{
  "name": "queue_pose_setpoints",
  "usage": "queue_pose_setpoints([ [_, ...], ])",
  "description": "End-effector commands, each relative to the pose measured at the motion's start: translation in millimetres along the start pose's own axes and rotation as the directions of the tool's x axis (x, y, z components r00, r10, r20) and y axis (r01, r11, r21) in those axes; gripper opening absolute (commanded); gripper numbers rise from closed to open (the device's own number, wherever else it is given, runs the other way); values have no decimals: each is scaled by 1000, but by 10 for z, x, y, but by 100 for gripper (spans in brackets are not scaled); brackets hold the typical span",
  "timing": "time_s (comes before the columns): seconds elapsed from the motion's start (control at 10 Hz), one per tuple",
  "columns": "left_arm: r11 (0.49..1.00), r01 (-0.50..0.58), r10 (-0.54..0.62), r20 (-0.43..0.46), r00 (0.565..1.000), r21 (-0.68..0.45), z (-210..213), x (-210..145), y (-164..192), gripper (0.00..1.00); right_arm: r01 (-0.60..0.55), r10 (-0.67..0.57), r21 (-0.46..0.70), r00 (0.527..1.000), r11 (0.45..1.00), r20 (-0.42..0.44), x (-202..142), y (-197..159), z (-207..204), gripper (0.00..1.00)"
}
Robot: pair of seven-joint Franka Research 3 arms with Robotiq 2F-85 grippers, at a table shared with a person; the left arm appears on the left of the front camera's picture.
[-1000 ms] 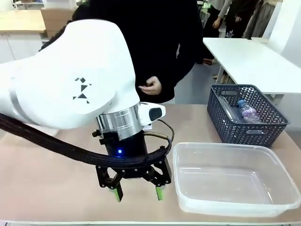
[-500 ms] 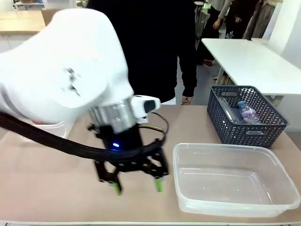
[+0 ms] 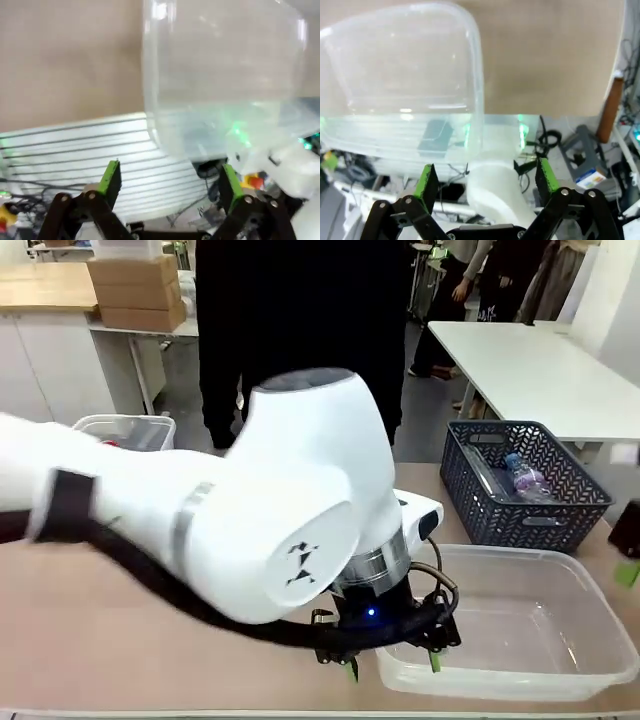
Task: Sort the waste into each basket.
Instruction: Pick up the Organizing box on the right side of the table and lift it.
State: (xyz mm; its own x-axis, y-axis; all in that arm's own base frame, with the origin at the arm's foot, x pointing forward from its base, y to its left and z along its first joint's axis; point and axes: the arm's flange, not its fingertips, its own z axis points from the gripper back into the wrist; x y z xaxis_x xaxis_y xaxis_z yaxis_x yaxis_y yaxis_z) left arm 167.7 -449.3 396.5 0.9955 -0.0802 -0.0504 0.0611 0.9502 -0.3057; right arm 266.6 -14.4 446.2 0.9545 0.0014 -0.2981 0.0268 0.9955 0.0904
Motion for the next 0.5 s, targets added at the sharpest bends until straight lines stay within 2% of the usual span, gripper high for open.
queue_pose_setpoints([
  [0.0,984,-177,177,22,984,12,-16,371,-8,100,-37,34,-19,989,999,-144,-319,32,-906,100],
  [0.1,1000,0,0,0,1000,0,0,0,0,100,0,0,0,1000,1000,0,0,0,0,100],
  [0.3,1000,0,0,0,1000,0,0,0,0,100,0,0,0,1000,1000,0,0,0,0,100],
  [0.4,1000,0,0,0,1000,0,0,0,0,100,-10,10,0,998,1000,-70,56,15,-109,100],
])
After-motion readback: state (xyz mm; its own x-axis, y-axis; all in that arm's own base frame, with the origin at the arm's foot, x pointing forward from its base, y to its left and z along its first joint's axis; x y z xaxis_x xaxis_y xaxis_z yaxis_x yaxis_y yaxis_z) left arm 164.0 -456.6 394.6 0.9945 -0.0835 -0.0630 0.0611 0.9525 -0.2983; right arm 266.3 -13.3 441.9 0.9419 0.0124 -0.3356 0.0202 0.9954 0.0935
